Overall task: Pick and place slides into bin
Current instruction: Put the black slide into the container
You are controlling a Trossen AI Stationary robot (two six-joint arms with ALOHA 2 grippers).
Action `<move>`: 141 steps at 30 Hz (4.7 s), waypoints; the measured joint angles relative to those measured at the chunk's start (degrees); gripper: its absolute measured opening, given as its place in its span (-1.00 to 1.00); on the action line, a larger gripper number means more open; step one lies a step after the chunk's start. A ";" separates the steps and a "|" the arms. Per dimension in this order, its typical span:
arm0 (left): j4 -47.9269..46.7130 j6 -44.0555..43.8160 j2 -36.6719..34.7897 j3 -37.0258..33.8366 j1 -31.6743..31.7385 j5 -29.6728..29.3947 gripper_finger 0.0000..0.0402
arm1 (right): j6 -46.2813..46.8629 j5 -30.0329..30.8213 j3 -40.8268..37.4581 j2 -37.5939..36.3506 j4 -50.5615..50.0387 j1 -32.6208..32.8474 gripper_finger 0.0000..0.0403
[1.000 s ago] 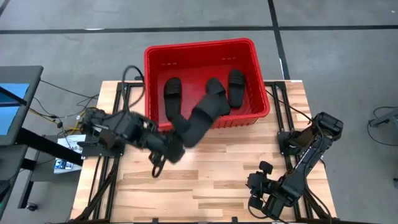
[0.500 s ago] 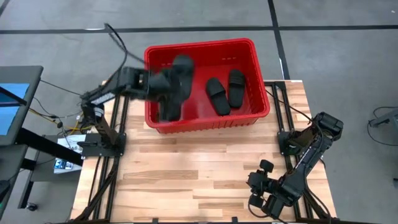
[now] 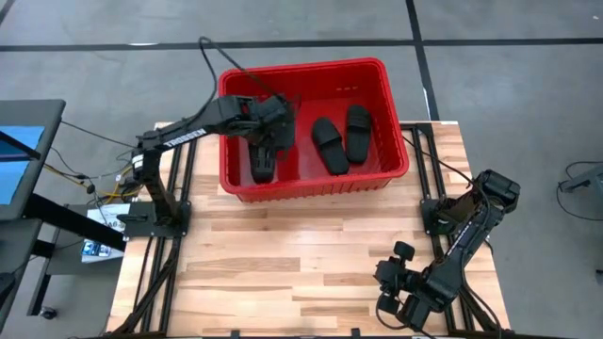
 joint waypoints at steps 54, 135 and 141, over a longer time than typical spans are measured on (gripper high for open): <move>17.70 3.87 -0.10 -18.25 7.71 9.09 -1.00 | 0.48 -0.09 0.00 0.02 0.02 0.00 -0.38; 18.67 3.89 -0.10 -18.21 7.41 10.35 -1.00 | 0.48 -0.09 0.00 0.02 0.02 0.00 -0.38; 18.72 3.90 -0.10 -18.21 7.41 10.48 -1.00 | 0.48 -0.11 0.00 0.02 0.04 0.00 -0.38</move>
